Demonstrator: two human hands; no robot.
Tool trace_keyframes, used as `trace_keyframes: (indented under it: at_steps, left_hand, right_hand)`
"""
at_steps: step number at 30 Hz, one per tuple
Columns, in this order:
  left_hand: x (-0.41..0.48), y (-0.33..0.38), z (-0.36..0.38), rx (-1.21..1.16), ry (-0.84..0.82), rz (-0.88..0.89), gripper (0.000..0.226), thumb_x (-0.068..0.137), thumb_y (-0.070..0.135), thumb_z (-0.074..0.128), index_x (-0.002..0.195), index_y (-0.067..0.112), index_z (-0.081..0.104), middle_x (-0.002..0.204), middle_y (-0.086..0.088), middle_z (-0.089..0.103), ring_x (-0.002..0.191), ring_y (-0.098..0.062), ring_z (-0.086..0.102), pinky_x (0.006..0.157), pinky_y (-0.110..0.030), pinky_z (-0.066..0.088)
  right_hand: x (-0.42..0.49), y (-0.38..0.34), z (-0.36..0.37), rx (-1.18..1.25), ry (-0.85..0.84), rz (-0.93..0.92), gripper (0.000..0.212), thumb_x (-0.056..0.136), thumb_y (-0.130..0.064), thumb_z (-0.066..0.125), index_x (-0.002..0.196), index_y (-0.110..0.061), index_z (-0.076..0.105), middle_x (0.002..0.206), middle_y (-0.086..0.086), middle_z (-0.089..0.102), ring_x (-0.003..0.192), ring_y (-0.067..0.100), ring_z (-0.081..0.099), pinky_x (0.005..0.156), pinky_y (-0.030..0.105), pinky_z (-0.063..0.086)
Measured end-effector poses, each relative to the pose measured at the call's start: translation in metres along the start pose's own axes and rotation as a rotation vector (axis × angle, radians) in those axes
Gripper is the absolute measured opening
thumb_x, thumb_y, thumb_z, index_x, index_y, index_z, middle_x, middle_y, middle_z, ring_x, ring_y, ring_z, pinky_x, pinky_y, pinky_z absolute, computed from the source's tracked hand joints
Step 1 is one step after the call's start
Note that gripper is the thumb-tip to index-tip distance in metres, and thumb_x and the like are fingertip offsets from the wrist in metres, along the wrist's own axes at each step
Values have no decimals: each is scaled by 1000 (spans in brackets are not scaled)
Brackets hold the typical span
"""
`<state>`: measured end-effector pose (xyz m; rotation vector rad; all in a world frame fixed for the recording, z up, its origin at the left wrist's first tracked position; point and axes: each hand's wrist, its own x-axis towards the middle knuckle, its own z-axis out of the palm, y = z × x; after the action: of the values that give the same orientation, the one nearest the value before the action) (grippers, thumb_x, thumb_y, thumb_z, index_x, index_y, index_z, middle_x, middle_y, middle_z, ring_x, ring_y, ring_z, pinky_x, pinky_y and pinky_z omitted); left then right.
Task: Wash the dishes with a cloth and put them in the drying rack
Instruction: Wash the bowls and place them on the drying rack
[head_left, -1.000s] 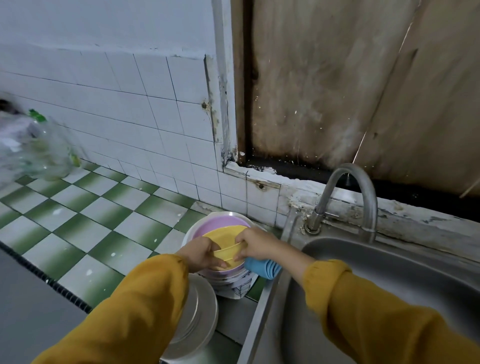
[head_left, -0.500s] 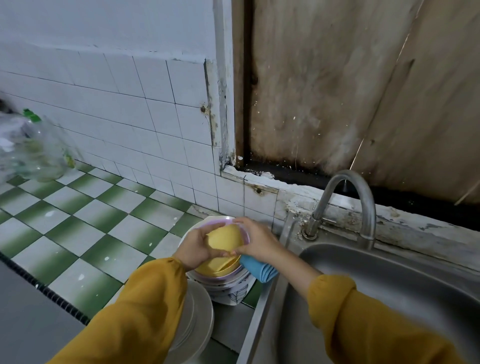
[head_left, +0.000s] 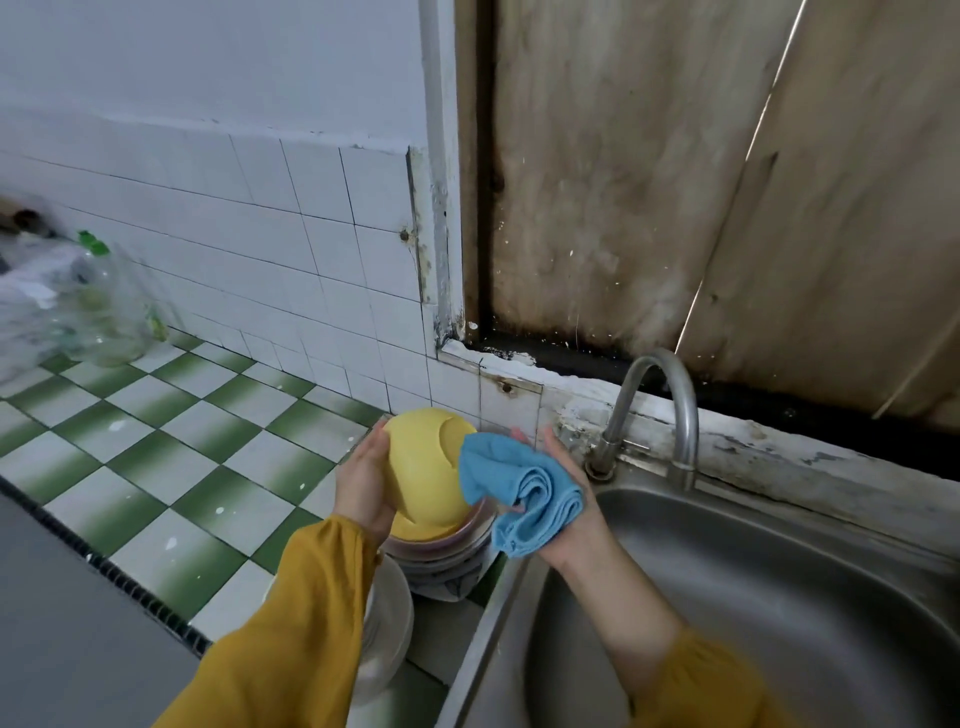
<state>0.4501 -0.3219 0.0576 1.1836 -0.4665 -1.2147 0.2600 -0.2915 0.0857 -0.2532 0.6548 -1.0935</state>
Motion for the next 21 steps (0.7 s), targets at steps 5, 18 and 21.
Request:
trace_keyframes:
  at_steps: [5,18,21]
  left_hand:
    - [-86,-9,30,100,-22,102,30,88,26,65,117,21,70,109,-5,71,104,-23,66,89,-38,55]
    - [-267,-73,105,220,-210,228,34,93,-8,52,112,15,68,100,6,75,100,-9,69,82,-21,54]
    - [-290,-84,133,243,-267,209,33,94,0,56,123,12,65,111,-6,72,106,-21,68,94,-38,54]
  right_hand:
    - [-38,21,-10,-1113,-104,-871,57,67,-30,79,121,-25,64,118,-1,55,108,13,57,96,25,48]
    - [-165,-33,-88,-1525,-7,-1178,29,95,-27,52,114,-13,69,118,-3,65,117,4,56,101,17,43]
    - [-168,-88,-101,-1213,403,-887,14,93,-21,58,94,-26,71,94,-10,68,99,10,65,85,27,51]
